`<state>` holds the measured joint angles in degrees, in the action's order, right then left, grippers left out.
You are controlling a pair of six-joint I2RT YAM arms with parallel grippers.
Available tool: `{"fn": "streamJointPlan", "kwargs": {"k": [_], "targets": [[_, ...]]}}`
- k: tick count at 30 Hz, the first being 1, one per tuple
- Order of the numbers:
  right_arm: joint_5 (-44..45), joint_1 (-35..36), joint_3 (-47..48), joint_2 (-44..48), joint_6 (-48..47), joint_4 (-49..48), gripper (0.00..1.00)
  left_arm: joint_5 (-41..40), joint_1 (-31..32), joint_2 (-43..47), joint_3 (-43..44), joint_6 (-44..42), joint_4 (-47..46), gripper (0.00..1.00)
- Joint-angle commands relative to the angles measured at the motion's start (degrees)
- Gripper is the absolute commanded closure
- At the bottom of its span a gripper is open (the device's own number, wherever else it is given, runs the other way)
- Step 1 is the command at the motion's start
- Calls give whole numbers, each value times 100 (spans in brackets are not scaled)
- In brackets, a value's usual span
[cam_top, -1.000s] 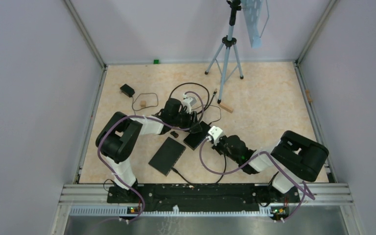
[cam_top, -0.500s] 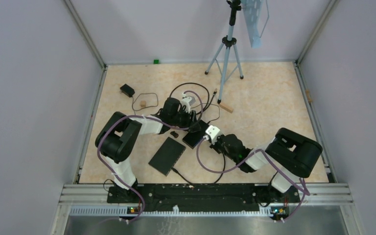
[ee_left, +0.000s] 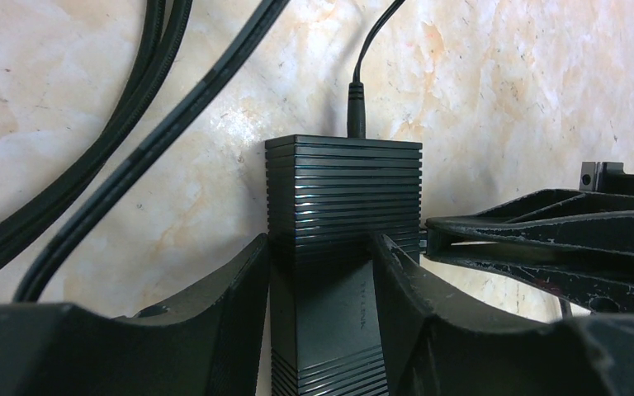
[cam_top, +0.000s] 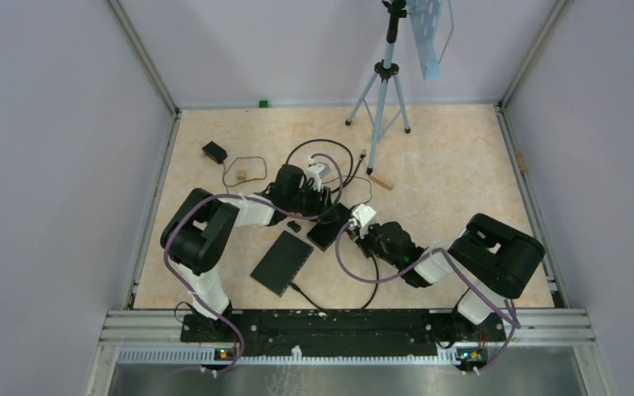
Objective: Insert the plug into the switch port
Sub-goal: Insert the connector into the switch port.
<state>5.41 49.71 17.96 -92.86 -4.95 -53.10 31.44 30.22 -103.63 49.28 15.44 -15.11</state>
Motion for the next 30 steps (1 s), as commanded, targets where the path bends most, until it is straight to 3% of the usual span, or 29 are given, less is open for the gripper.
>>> {"fn": "streamJointPlan", "kwargs": {"k": [1,14,24,30], "targets": [[-679,-135,373,105,691,-591,100,442,184,30,-135,-76,395,48],[-559,-256,648,128,280,-251,100,470,420,-24,-178,39,327,49],[-90,-259,1151,104,-11,-498,100,634,1187,84,-1496,1225,-1159,50],[-461,-252,1791,18,-390,-474,100,916,1613,-128,-1554,1281,-1466,50]]}}
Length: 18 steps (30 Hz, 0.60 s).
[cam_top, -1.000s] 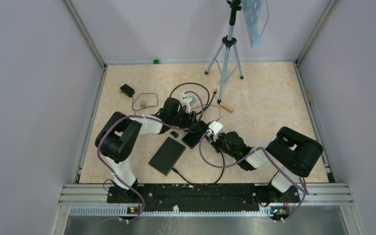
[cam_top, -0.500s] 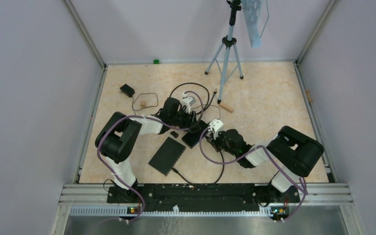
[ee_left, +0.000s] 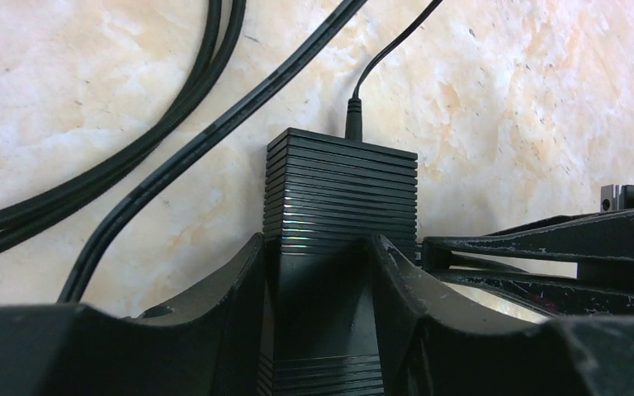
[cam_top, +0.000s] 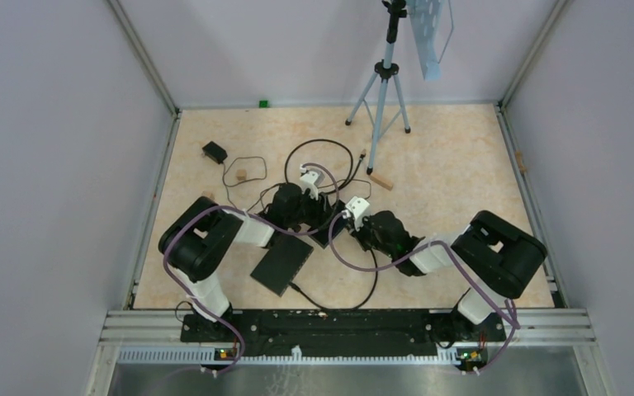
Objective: Insert the plug into the switch port
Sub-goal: Insert the connector into the switch port.
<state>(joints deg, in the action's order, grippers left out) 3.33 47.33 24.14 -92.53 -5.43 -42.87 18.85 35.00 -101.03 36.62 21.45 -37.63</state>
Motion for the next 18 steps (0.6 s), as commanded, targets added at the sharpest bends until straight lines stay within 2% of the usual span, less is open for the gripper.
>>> {"fn": "streamJointPlan", "kwargs": {"k": [1,7,12,14,16,18], "targets": [[-300,-13,1285,-33,-405,-1485,100,2217,1199,-412,-233,622,837,50],[-652,-16,1620,-45,-755,-1373,100,2454,1360,-485,22,366,1118,51],[-872,-17,864,240,-913,-1510,100,2138,1307,-331,77,263,1408,47],[-1208,-13,598,394,-975,-1158,100,1916,1219,-240,123,220,1538,41],[-1545,-13,466,565,-962,-570,100,1735,1124,-184,293,109,1750,39],[-1590,-14,180,750,-793,-483,100,1680,1014,-224,597,-44,2025,38]]}}
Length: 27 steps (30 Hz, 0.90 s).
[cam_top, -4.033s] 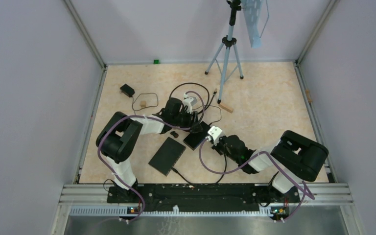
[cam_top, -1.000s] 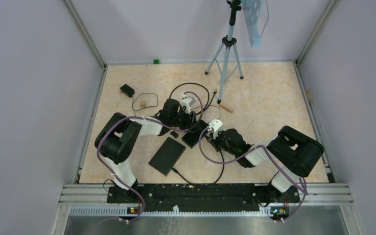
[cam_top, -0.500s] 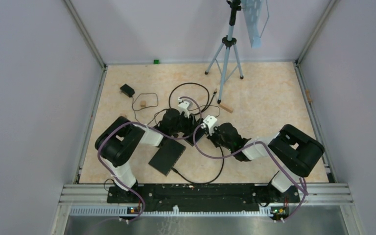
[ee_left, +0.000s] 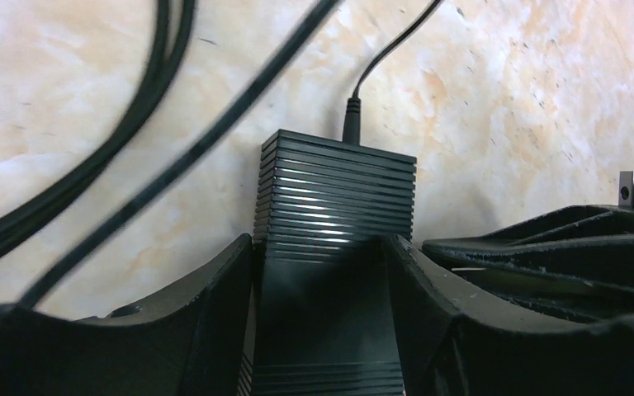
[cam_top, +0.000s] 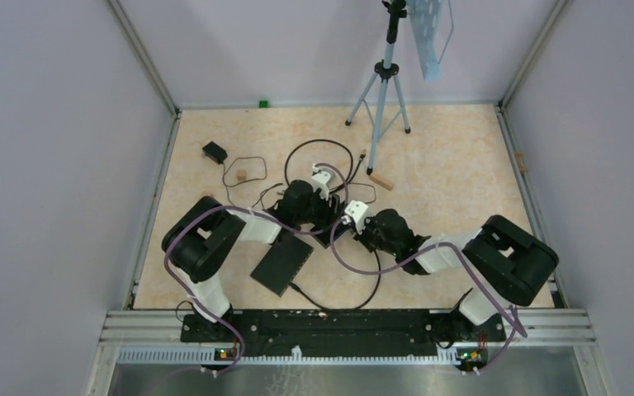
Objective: Insert the plug into the switch port
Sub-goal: Insert the connector into the switch port.
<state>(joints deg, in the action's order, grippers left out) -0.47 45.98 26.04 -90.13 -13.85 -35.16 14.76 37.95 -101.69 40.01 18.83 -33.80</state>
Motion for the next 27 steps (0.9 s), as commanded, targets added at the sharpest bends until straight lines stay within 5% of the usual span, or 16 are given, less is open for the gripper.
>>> {"fn": "streamJointPlan", "kwargs": {"k": [1,9,22,27], "targets": [[-1125,122,-200,607,138,-1350,100,2103,658,-218,444,134,1795,38],[-241,122,-632,1242,312,-347,100,2280,-1,-292,1064,-177,2275,35],[-387,122,-673,1485,354,200,100,2230,-812,9,1074,-645,2717,24],[-331,122,-662,1391,383,170,100,2360,-797,5,955,-522,2564,32]]}}
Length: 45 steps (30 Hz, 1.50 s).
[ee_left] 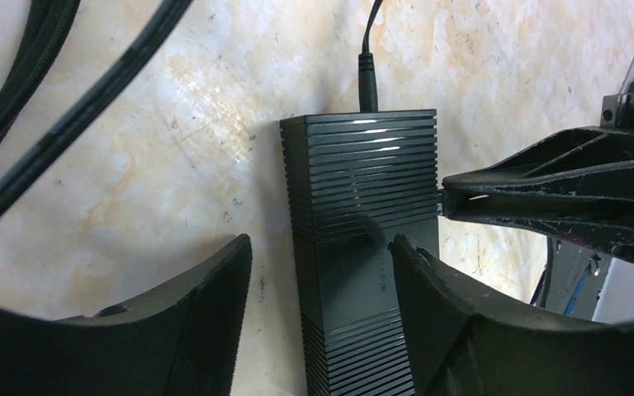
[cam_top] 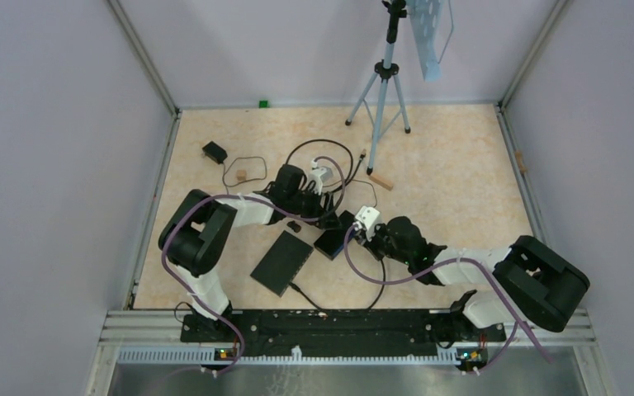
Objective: Insert the plug into the switch port
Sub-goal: Insert the connector into the switch port.
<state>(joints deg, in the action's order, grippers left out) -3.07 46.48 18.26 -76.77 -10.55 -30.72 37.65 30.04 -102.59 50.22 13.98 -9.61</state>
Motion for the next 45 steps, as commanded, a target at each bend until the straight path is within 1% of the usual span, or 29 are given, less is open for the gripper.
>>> {"fn": "streamJointPlan", "kwargs": {"k": [1,3,7,11,15,17,20,24,26,27,28,30,31,33,34,38,40,44,45], "targets": [[-49,72,123,37,53,-307,100,165,24,89,-104,-9,98,36],[-19,71,124,-11,37,-408,100,228,184,73,-164,-8,87,40],[6,72,218,-162,35,-723,100,250,553,19,-414,127,-138,46],[-177,72,444,-372,-53,-978,100,350,915,-99,-559,282,-451,51],[-485,72,667,-686,-240,-1361,100,431,1210,-213,-463,287,-555,55],[-622,72,782,-784,-415,-1487,100,411,1230,-232,-389,234,-495,55],[-728,72,933,-799,-689,-1234,100,101,1083,-216,-110,-70,-8,52],[-767,71,735,-644,-921,-721,99,-105,640,-91,234,-259,470,44],[-600,66,559,-529,-818,-602,95,-139,369,-46,365,-280,568,42],[-504,71,467,-456,-715,-582,92,-151,261,-26,433,-273,615,40],[-416,72,406,-366,-573,-546,88,-191,163,-13,505,-277,663,36],[-244,72,315,-174,-310,-447,78,-257,24,21,682,-310,822,33],[-137,72,294,-85,-177,-382,72,-330,-12,60,781,-329,915,31],[119,72,292,125,11,-189,52,-437,-46,177,1007,-389,1212,29],[339,72,306,214,95,-95,49,-463,-44,250,1082,-414,1318,28],[1133,63,337,761,630,401,46,-632,-42,651,1265,-534,1694,26],[1526,47,478,1072,972,841,46,-816,-47,929,1301,-645,1899,25],[2649,1,783,1704,1904,1652,46,-1427,-42,1310,1456,-873,2107,24],[2793,-18,829,1871,2021,1813,46,-1641,-48,1345,1567,-930,2203,24]]}}
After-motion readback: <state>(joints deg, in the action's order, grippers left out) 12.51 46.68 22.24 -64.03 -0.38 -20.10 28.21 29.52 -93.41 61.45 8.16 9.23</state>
